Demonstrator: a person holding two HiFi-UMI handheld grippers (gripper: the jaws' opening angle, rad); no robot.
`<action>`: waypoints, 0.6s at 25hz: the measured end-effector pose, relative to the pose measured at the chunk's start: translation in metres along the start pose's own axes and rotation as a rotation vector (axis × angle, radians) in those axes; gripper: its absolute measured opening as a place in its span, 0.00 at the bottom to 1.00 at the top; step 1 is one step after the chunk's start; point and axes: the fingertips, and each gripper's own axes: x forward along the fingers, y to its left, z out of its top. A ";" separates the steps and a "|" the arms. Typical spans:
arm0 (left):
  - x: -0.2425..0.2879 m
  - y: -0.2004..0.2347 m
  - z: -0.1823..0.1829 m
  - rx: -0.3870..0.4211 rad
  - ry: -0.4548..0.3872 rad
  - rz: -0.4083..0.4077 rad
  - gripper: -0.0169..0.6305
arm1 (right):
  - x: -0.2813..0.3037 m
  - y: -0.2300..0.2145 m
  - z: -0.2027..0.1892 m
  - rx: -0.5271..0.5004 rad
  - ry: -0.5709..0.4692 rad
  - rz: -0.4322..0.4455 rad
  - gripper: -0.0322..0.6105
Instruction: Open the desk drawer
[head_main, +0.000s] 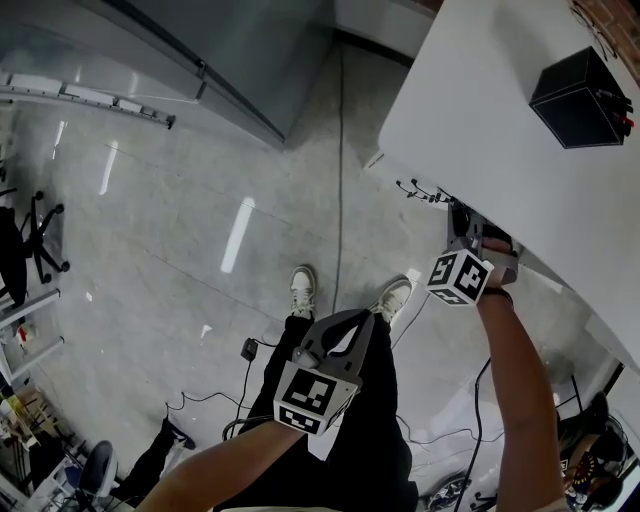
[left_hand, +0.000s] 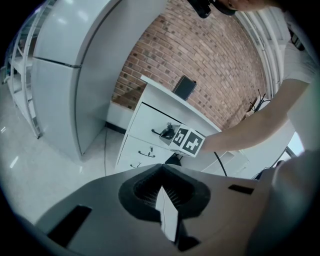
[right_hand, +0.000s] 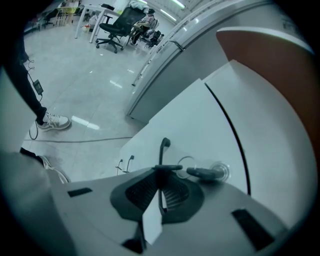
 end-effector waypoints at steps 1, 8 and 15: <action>0.000 -0.003 0.000 -0.002 0.001 -0.004 0.04 | -0.003 0.004 0.001 0.003 -0.003 0.003 0.09; 0.002 -0.015 0.007 0.014 -0.031 -0.015 0.04 | -0.023 0.026 0.006 0.083 -0.009 0.030 0.09; 0.000 -0.026 0.011 0.039 -0.024 -0.028 0.04 | -0.041 0.044 0.012 0.106 -0.020 0.059 0.09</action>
